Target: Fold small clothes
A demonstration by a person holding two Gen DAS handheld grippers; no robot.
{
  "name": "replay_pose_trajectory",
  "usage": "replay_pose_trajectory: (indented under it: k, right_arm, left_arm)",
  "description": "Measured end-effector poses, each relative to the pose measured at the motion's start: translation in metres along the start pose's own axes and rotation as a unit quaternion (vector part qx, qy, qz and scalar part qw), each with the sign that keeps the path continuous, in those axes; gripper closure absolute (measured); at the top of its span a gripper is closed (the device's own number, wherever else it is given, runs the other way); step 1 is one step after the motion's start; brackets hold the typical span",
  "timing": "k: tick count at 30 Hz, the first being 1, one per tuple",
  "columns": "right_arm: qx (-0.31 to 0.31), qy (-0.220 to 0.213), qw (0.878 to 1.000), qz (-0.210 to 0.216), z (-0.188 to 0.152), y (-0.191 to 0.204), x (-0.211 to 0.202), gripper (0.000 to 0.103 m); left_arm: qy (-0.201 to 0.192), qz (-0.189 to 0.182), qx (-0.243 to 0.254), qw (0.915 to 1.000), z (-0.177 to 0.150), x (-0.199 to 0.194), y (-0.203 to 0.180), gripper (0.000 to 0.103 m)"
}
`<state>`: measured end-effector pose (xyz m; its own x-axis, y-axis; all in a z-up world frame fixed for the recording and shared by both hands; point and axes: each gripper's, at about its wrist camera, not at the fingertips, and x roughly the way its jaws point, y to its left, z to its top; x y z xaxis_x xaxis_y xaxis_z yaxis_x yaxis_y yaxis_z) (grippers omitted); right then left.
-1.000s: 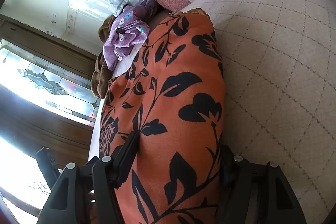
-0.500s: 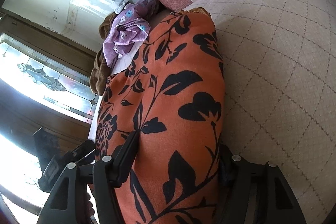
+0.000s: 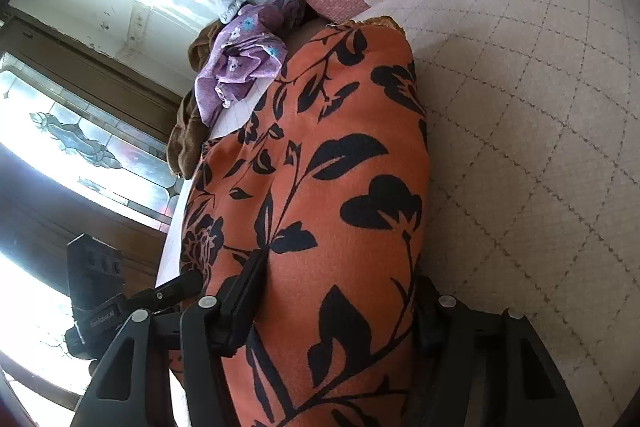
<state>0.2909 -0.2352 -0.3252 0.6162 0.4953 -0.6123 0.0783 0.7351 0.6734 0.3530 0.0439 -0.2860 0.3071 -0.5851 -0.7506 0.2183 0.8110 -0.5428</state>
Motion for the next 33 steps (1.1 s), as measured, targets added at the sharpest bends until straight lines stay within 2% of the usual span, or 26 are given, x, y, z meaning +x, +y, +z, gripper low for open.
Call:
replay_pose_trajectory:
  k: [4,8,12,16,25,28,33]
  right_arm:
    - [-0.01,-0.006,1.0,-0.014,-0.001,0.008,-0.003,0.047]
    - [-0.021,-0.019,0.999,-0.017,0.0,0.018,-0.01,0.057]
    - [-0.039,-0.024,0.998,-0.03,-0.001,0.027,-0.018,0.059]
    - [-0.056,-0.03,0.997,-0.042,-0.005,0.033,-0.037,0.06]
    - [-0.074,-0.045,0.994,-0.067,-0.041,0.028,-0.12,0.06]
    - [-0.066,-0.047,0.994,-0.074,-0.057,0.016,-0.147,0.06]
    - [-0.048,-0.031,0.994,-0.089,-0.091,-0.009,-0.176,0.06]
  left_arm:
    - [-0.019,0.004,0.02,0.9996,-0.002,-0.01,-0.006,0.063]
    - [-0.033,-0.003,0.021,0.9992,-0.001,-0.019,-0.01,0.066]
    - [-0.045,-0.005,0.038,0.9982,-0.007,-0.032,-0.019,0.067]
    - [-0.058,-0.006,0.072,0.9957,-0.02,-0.042,-0.044,0.068]
    - [-0.057,-0.01,0.126,0.9904,-0.089,-0.053,-0.101,0.068]
    - [-0.046,-0.008,0.129,0.9906,-0.118,-0.048,-0.115,0.068]
    - [-0.015,0.015,0.139,0.9901,-0.167,-0.036,-0.128,0.068]
